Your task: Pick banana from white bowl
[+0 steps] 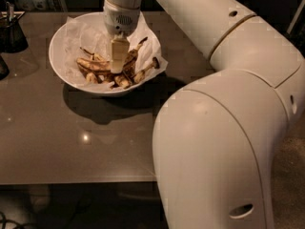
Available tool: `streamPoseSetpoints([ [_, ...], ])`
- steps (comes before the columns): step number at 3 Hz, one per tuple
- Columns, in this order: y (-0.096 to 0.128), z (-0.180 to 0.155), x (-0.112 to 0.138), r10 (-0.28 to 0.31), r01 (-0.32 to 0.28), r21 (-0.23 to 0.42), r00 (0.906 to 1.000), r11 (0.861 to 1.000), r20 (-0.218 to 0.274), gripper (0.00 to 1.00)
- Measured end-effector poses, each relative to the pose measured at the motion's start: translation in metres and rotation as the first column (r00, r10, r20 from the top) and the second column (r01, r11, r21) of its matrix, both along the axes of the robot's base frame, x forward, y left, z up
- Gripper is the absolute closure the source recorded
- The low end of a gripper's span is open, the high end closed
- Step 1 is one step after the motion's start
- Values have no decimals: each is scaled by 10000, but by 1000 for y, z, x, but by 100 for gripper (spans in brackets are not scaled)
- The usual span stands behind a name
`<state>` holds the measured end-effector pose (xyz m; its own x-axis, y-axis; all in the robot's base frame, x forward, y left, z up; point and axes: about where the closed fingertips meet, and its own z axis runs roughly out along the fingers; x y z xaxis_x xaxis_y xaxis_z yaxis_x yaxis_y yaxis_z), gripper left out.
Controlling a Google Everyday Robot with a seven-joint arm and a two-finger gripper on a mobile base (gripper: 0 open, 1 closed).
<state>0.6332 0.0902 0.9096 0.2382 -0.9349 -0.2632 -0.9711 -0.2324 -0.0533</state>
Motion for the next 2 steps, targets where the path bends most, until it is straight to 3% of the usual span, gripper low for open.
streamPoseSetpoints([
  [2, -9, -9, 0, -307, 309, 73, 9991, 9995, -310, 46],
])
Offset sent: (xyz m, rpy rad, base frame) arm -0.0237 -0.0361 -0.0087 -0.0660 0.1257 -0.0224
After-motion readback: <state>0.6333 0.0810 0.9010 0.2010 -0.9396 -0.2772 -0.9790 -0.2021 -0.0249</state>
